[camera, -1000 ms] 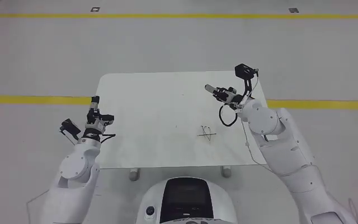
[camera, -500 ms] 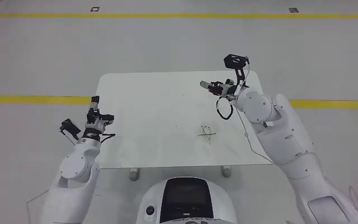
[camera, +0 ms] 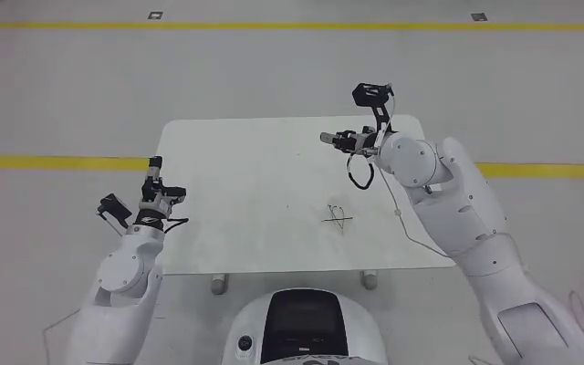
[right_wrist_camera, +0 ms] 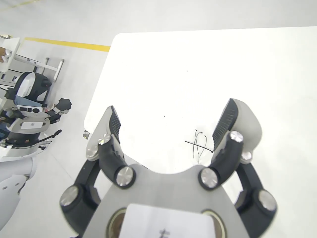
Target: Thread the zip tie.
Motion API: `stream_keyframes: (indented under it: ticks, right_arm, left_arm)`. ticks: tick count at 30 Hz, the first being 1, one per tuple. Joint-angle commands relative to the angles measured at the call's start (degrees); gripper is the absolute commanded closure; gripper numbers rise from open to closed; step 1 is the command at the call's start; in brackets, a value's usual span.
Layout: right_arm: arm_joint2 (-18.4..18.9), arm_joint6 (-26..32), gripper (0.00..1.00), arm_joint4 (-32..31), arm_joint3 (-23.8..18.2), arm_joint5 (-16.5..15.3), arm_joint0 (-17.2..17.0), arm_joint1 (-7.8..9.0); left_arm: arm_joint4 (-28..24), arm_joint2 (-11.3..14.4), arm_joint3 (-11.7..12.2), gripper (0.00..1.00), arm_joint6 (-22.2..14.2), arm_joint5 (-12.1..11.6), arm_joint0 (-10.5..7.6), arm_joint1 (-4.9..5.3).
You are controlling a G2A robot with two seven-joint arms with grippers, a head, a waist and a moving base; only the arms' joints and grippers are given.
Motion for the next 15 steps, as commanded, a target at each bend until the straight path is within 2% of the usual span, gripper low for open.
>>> stream_keyframes:
  ticks: [1, 6, 8, 12, 15]
  right_arm:
    - [0.0, 0.0, 0.0, 0.0, 0.0, 0.0, 0.0, 0.0]
    - [0.0, 0.0, 0.0, 0.0, 0.0, 0.0, 0.0, 0.0]
    - [-0.8, 1.1, 0.0, -1.8, 1.6, -0.2, 0.7, -0.01]
    - [-4.2, 8.2, 0.0, -5.6, 5.8, 0.0, 5.7, -0.84]
    - [-8.0, 14.1, 0.0, -6.8, 10.7, 0.0, 10.0, -2.31]
  left_arm:
    - [0.0, 0.0, 0.0, 0.0, 0.0, 0.0, 0.0, 0.0]
    - [0.0, 0.0, 0.0, 0.0, 0.0, 0.0, 0.0, 0.0]
    - [0.0, 0.0, 0.0, 0.0, 0.0, 0.0, 0.0, 0.0]
    - [0.0, 0.0, 0.0, 0.0, 0.0, 0.0, 0.0, 0.0]
    - [0.0, 0.0, 0.0, 0.0, 0.0, 0.0, 0.0, 0.0]
